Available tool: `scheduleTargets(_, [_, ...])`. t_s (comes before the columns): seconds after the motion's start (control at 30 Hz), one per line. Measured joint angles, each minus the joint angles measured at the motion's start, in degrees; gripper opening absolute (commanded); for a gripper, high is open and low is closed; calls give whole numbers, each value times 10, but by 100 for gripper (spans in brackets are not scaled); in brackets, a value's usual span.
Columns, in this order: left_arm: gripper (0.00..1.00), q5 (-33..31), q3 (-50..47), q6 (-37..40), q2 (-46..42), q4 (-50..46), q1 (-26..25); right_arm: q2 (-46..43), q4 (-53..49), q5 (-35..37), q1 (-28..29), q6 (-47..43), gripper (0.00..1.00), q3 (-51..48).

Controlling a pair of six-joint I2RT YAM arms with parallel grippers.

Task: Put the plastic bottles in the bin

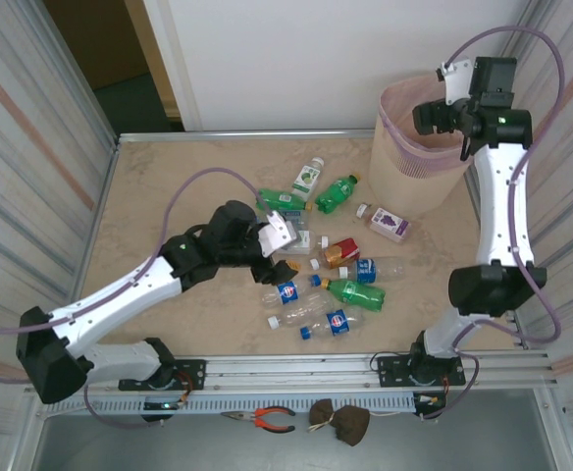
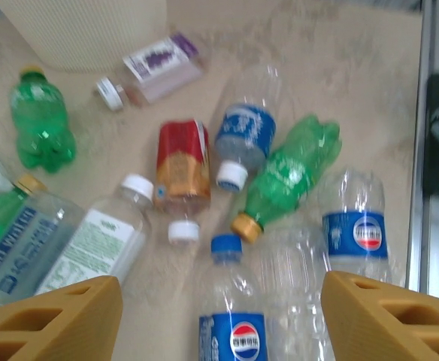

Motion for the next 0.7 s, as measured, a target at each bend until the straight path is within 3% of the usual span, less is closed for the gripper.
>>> scheduleTargets(0.33, [70, -69, 3, 82, 62, -125, -15, -139, 53, -52, 1, 37, 93, -174])
scheduleTargets(0.7, [73, -92, 7, 122, 179, -172, -15, -203, 61, -67, 4, 49, 93, -229])
